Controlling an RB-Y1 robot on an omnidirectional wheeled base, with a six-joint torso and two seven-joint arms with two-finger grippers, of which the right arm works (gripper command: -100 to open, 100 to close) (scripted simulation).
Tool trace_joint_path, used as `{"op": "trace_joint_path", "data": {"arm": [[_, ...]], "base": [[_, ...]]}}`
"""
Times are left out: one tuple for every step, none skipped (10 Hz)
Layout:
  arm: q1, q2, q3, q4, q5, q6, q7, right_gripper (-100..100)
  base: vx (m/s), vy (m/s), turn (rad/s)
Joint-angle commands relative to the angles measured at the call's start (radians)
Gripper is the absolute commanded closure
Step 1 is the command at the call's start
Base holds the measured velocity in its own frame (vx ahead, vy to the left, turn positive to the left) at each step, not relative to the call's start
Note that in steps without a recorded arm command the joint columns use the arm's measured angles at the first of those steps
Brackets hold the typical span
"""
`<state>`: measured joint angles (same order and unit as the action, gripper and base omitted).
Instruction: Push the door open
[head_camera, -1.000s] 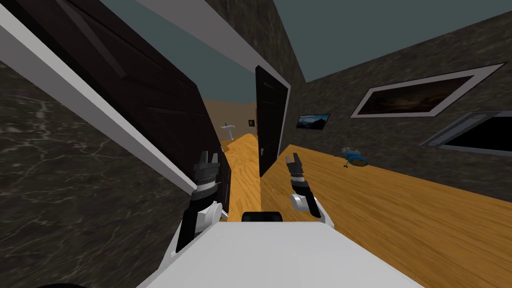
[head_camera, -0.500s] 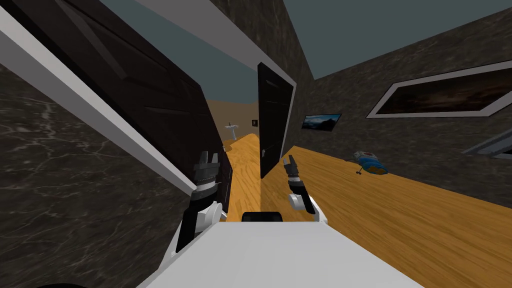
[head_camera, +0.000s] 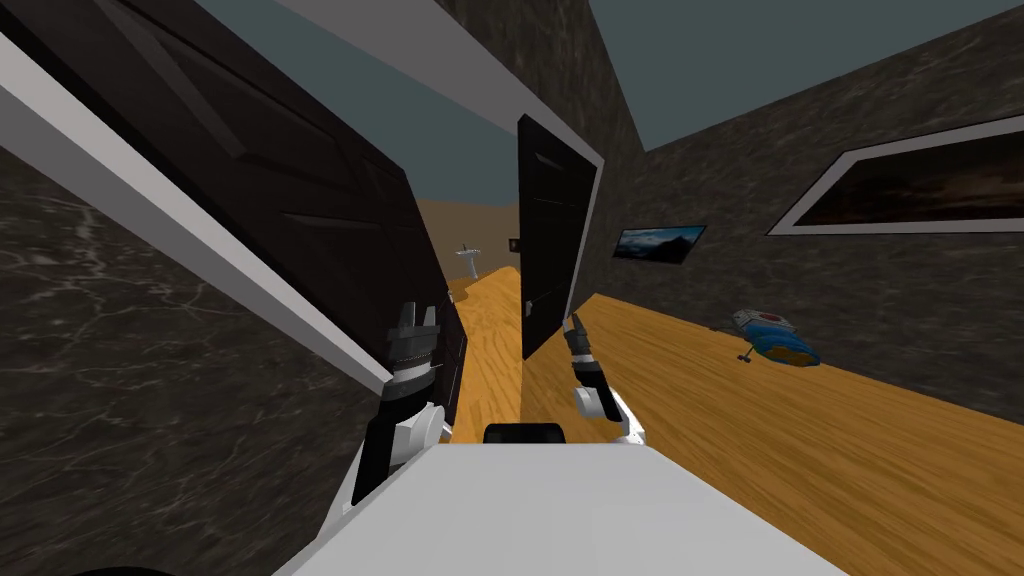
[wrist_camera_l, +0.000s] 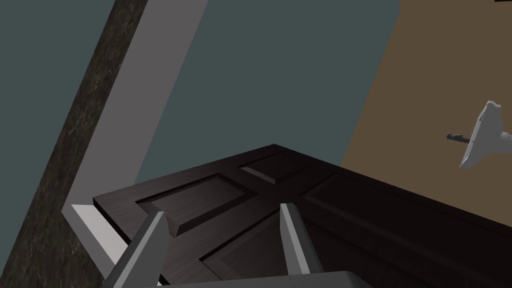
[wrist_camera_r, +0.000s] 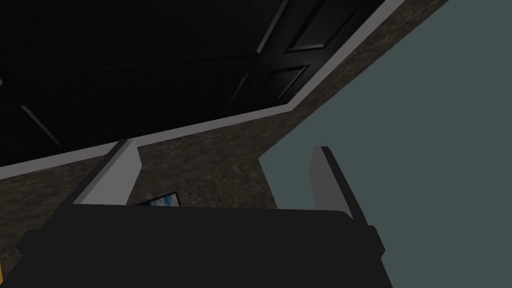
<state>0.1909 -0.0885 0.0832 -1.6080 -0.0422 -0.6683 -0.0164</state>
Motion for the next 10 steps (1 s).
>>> {"op": "trace_joint_path", "data": {"arm": [[-0.015, -0.001, 0.003, 0.043, 0.004, -0.006, -0.003, -100], [-0.027, -0.001, 0.004, 0.075, 0.006, -0.010, -0.004, -100], [-0.039, -0.001, 0.006, 0.106, 0.009, -0.015, -0.006, -100], [-0.051, -0.002, 0.008, 0.136, 0.011, -0.019, -0.007, -100], [-0.051, -0.002, 0.008, 0.138, 0.011, -0.019, -0.007, -100], [-0.063, -0.001, 0.009, 0.169, 0.014, -0.023, -0.008, -100], [-0.075, -0.001, 0.011, 0.201, 0.016, -0.027, -0.010, -100], [-0.087, 0.000, 0.012, 0.233, 0.019, -0.032, -0.011, -100], [-0.099, 0.001, 0.014, 0.264, 0.022, -0.036, -0.013, -100], [-0.111, 0.001, 0.015, 0.292, 0.024, -0.040, -0.014, -100]], "base": [[0.060, -0.074, 0.124], [0.073, -0.081, 0.156], [0.076, -0.102, 0.166], [0.073, -0.102, 0.117], [0.045, -0.066, 0.019], [0.045, -0.046, 0.072], [0.059, -0.075, 0.166], [0.055, -0.085, 0.134], [0.065, -0.099, 0.112], [0.062, -0.109, 0.147]]}}
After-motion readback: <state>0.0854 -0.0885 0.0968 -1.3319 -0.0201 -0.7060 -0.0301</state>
